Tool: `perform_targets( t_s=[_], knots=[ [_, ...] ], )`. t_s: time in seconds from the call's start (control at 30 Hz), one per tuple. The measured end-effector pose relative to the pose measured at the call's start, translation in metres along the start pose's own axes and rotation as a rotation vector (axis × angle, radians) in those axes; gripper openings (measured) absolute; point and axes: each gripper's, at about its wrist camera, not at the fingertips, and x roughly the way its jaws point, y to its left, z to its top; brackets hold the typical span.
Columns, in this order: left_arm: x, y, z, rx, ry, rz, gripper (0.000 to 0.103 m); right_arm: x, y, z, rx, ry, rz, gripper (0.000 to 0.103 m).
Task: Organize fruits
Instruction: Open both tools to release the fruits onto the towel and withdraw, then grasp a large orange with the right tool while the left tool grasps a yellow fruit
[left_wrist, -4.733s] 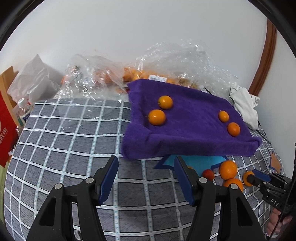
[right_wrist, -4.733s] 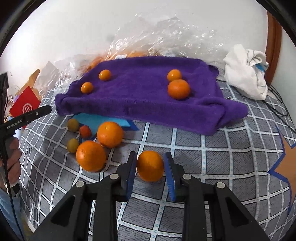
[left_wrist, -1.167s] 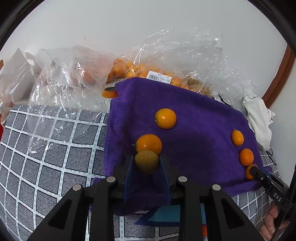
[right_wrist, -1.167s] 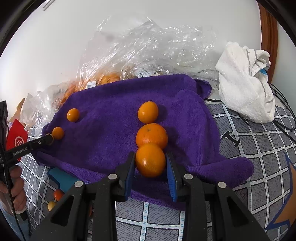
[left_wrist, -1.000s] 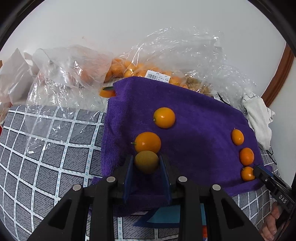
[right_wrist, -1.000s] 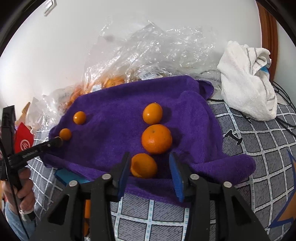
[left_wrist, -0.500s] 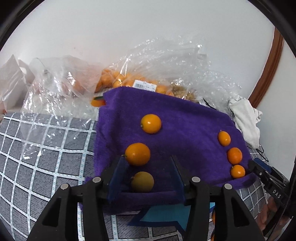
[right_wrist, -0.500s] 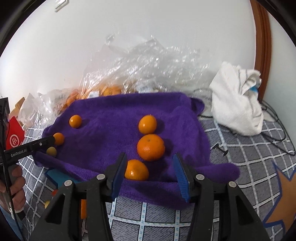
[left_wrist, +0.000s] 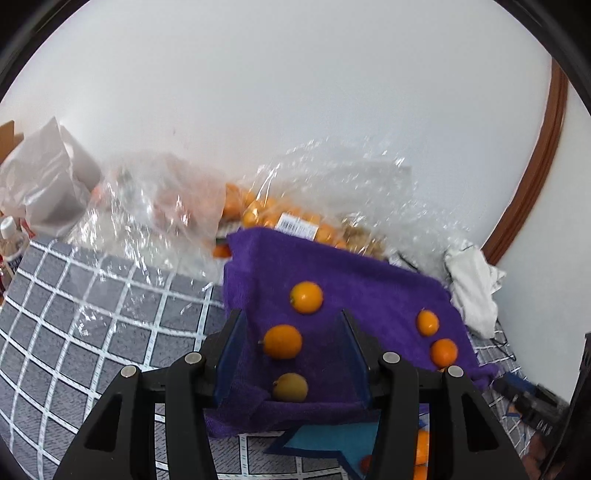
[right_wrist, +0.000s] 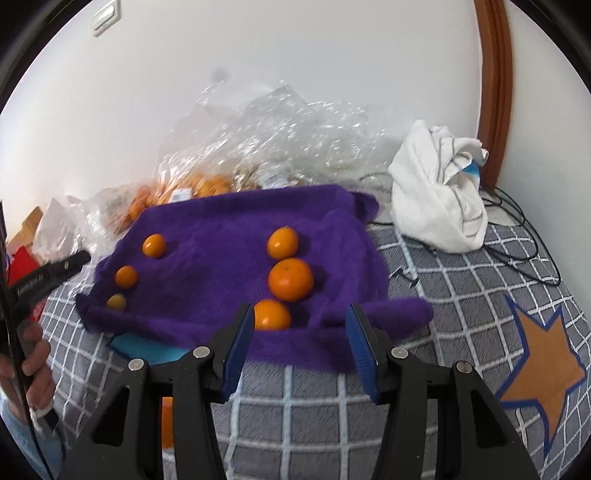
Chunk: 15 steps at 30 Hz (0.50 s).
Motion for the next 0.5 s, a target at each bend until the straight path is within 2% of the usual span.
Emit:
perform_targets(
  t_s=[0.03, 0.2, 0.37, 0.5],
  knots=[
    [-0.004, -0.002, 0.003, 0.006, 0.008, 0.025, 0.049, -0.002, 0.005, -0.003, -0.009, 0.009, 0.001, 0.051],
    [-0.033, -0.002, 0.002, 0.037, 0.022, 0.037, 0.049, -0.008, 0.037, -0.025, -0.078, 0.056, 0.051, 0.051],
    [-0.071, 0.012, -0.009, 0.068, 0.018, 0.085, 0.049, -0.012, 0.072, -0.055, -0.133, 0.091, 0.156, 0.053],
    [-0.092, 0.032, -0.023, 0.047, 0.026, 0.114, 0.052, -0.006, 0.095, -0.071, -0.189, 0.103, 0.158, 0.053]
  ],
)
